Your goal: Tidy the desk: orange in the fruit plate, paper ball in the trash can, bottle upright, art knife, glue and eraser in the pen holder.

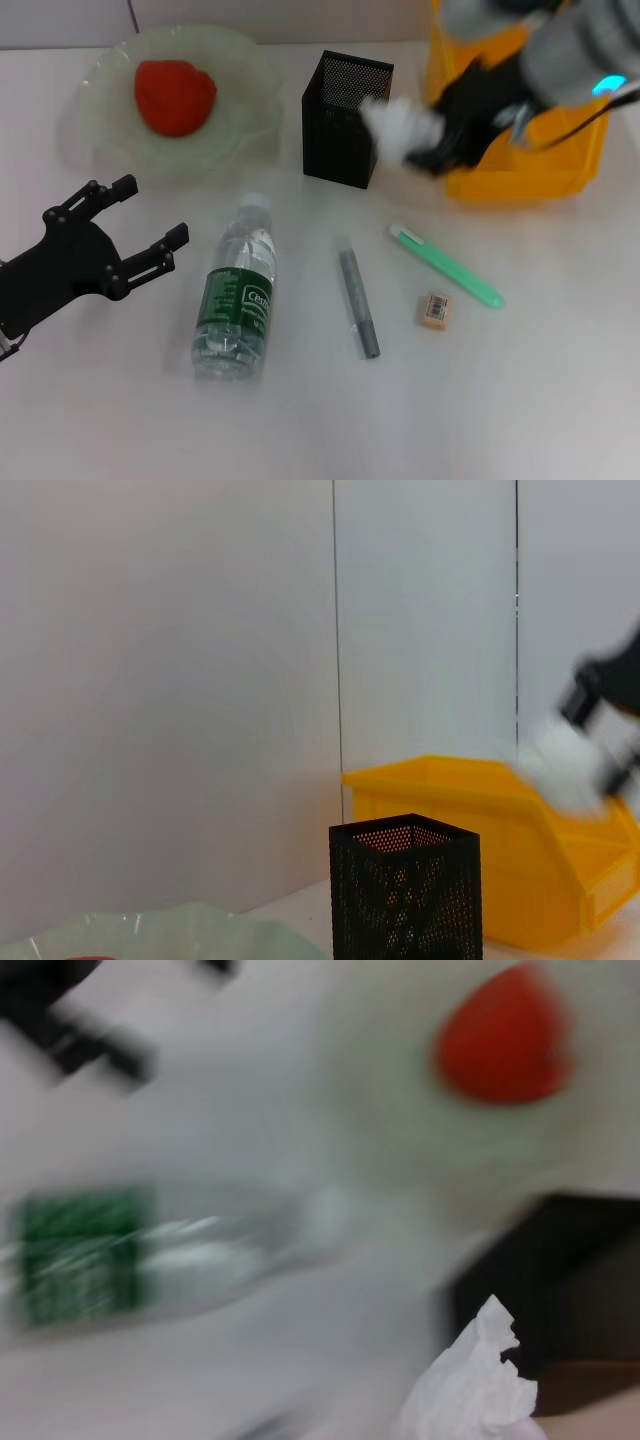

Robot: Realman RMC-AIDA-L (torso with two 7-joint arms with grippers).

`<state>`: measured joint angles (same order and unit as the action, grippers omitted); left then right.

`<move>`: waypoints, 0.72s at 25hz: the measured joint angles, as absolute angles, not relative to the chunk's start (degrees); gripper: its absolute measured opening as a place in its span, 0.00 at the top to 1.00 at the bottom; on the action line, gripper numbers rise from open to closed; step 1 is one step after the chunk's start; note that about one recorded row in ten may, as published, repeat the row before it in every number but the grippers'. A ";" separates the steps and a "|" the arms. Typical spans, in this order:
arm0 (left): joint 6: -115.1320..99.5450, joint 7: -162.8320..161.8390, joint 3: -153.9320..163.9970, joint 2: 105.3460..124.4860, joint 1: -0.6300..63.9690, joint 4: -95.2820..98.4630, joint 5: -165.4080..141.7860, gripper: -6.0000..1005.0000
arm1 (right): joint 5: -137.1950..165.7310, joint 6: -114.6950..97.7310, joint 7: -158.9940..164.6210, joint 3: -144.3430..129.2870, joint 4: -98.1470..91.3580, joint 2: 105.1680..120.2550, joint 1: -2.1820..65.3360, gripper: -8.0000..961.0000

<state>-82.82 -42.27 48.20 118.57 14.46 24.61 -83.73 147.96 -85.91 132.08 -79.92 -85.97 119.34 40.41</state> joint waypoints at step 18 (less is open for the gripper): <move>-83.98 -43.00 48.22 118.55 14.49 24.61 -83.69 0.15 | 154.30 -65.14 132.96 -62.61 -75.45 119.21 38.86 0.36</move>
